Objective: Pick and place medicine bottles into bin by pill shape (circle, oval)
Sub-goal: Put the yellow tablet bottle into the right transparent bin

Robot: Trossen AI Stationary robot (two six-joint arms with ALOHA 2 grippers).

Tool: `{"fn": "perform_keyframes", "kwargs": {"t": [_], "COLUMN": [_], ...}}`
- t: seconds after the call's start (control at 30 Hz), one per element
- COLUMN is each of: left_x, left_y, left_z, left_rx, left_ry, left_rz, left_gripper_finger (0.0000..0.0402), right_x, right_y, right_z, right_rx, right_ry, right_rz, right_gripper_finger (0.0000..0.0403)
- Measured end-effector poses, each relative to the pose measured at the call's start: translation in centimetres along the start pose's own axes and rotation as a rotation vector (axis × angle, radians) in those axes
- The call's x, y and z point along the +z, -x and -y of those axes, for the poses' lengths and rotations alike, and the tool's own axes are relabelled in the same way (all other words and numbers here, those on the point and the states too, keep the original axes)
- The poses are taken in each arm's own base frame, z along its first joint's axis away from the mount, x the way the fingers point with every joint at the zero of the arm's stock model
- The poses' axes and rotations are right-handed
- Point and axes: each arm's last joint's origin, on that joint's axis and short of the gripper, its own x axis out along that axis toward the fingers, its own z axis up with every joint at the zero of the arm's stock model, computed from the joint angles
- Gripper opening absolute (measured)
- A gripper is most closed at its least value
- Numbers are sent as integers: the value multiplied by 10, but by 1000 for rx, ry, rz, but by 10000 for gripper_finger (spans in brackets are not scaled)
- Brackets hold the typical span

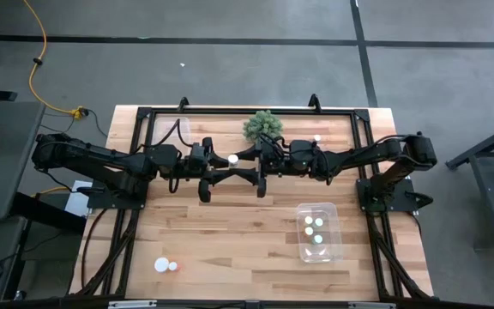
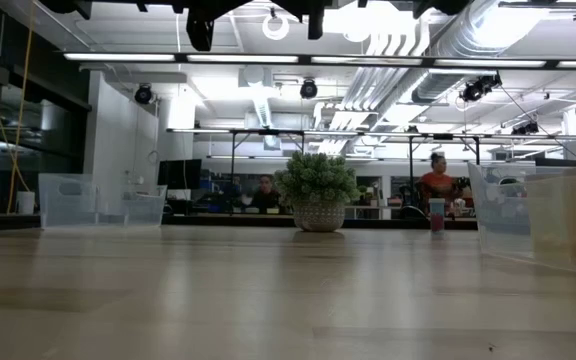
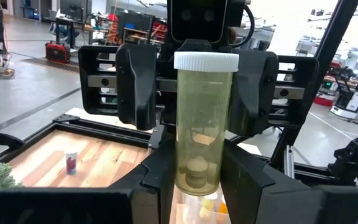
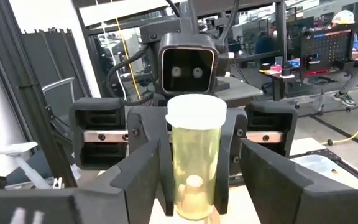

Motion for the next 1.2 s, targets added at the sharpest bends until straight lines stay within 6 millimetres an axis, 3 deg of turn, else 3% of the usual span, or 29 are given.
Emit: {"fn": "perform_keyframes", "kwargs": {"t": [0.2, 0.47, 0.63, 0.8, 1.0, 1.2], "left_x": [0, -6, -17, -34, -54, -62], "left_y": [0, 0, -5, -14, -23, -26], "left_z": [0, -1, -2, -4, -7, -8], "left_rx": [2, 4, 18, 27, 37, 41], "left_ry": [-2, 27, 30, 23, 16, 6], "left_rz": [-1, -57, -127, -207, -305, -328], "left_gripper_finger": [94, 94, 94, 94, 94, 94], "right_x": [15, 36, 54, 59, 47, 30], "right_y": [9, 36, 34, 23, 10, 6], "right_z": [5, 8, 7, 4, 6, 10], "right_rx": [7, -4, 51, 111, 124, 94], "right_ry": [-2, 66, 101, 121, 141, 135], "right_rz": [0, -211, -415, -565, -680, -792], "right_gripper_finger": [211, 211, 211, 211, 211, 211]}}
